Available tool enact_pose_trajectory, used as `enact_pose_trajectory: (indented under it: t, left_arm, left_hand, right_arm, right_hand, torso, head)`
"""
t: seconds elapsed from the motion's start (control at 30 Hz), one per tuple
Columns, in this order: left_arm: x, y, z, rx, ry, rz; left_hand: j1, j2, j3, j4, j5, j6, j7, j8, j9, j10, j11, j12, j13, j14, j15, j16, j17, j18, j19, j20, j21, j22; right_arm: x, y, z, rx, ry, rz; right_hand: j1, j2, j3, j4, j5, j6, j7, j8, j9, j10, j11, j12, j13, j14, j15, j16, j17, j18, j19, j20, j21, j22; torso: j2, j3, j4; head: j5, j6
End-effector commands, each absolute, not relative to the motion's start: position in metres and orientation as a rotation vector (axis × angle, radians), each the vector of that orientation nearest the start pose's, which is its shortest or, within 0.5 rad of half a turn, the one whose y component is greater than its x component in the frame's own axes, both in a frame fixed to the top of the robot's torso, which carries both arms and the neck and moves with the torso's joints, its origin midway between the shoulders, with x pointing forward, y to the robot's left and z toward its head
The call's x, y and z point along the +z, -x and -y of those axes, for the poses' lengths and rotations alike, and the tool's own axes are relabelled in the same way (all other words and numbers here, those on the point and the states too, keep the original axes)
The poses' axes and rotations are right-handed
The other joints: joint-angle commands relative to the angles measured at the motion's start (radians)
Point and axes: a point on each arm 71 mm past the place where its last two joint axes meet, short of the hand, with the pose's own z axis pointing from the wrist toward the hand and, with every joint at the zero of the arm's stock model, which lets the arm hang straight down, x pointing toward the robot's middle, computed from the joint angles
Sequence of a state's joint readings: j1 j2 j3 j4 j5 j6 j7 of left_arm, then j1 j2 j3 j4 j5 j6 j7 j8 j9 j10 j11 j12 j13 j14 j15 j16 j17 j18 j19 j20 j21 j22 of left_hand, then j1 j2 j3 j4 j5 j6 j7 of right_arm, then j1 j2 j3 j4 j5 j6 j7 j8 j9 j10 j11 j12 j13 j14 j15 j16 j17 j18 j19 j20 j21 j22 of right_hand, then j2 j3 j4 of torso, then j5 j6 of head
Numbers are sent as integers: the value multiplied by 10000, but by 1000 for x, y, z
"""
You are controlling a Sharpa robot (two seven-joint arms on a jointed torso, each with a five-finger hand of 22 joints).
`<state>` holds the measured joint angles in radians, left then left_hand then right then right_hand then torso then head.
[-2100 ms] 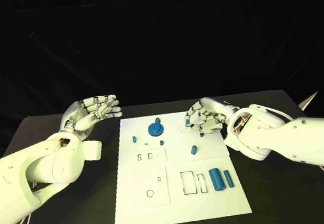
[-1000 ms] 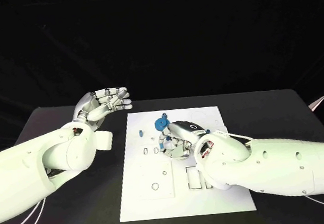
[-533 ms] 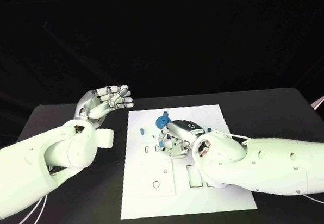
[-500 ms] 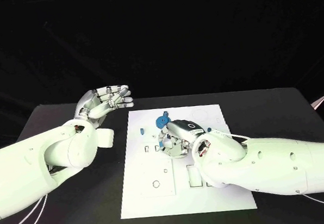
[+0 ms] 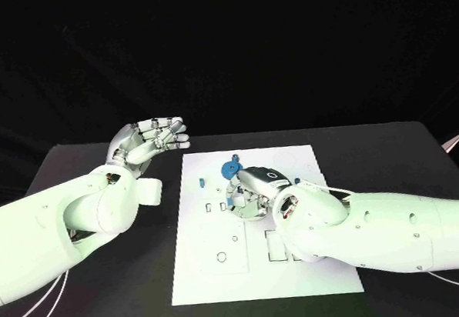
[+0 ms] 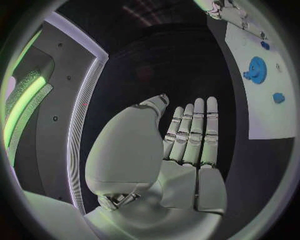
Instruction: Assemble the parts on the task board
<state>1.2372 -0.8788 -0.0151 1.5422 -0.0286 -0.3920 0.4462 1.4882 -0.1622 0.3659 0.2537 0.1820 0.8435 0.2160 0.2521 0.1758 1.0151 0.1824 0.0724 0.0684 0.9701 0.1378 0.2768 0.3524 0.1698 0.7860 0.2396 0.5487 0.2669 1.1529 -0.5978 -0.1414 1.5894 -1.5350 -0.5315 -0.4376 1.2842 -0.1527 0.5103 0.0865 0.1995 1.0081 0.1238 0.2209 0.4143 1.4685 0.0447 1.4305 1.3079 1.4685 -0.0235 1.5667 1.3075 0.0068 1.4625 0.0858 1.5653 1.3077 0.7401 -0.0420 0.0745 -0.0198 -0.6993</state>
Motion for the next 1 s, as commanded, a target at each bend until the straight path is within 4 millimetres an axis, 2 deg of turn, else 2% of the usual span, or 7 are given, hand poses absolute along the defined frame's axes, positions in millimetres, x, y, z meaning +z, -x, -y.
enact_pose_trajectory:
  t: [0.03, 0.23, 0.73, 1.0]
  left_arm:
    - [-144, -496, -225, -15296, 10352, -12803]
    - [-144, -496, -226, -15291, 10356, -12807]
    - [-144, -496, -226, -15287, 10359, -12810]
    - [-144, -496, -227, -15271, 10366, -12809]
  left_hand:
    - [-101, 35, 42, 10, -53, -46, 308, -56, 12, -3, 72, -56, 12, -12, 21, -48, 17, 78, -55, 10, 40, 10]
    - [-101, 35, 42, 10, -53, -46, 308, -56, 12, -3, 72, -56, 12, -12, 21, -48, 17, 78, -55, 10, 40, 10]
    - [-101, 35, 42, 10, -53, -46, 308, -56, 12, -3, 72, -56, 12, -12, 21, -48, 17, 78, -55, 10, 40, 10]
    - [-101, 35, 42, 10, -53, -46, 308, -56, 12, -3, 72, -56, 12, -12, 21, -48, 17, 78, -55, 10, 40, 10]
  right_arm:
    - [-222, -439, 77, 6719, 820, -16569]
    - [-224, -439, 77, 6691, 839, -16609]
    - [-226, -439, 76, 6683, 933, -16702]
    - [-228, -439, 77, 6639, 985, -16778]
  right_hand:
    - [-121, -82, -11, 6, -52, -8, -25, -16, 148, 78, -48, -23, 1509, 999, -45, 6, 2530, -68, 1083, -64, 55, 2631]
    - [-214, -248, -71, -3, -120, -50, -6, -2, 147, 73, -33, -33, 1506, 995, -34, 0, 2514, -68, 1083, -58, 55, 2631]
    - [-322, -350, -123, 34, -237, -95, 8, 7, 140, 68, -18, -45, 1501, 996, -22, 2, 2518, -68, 1083, -48, 55, 2631]
    - [-379, -413, -129, 62, -357, -321, 81, -92, 80, -27, 37, -188, 1396, 994, 17, -2, 2509, -68, 1083, -22, 55, 2631]
  torso:
    - [3, -2, -1]
    - [-1, -4, 2]
    - [-3, -4, 3]
    - [0, -5, 1]
  head:
    - [7, 15]
    - [9, -5]
    - [19, -15]
    - [23, -38]
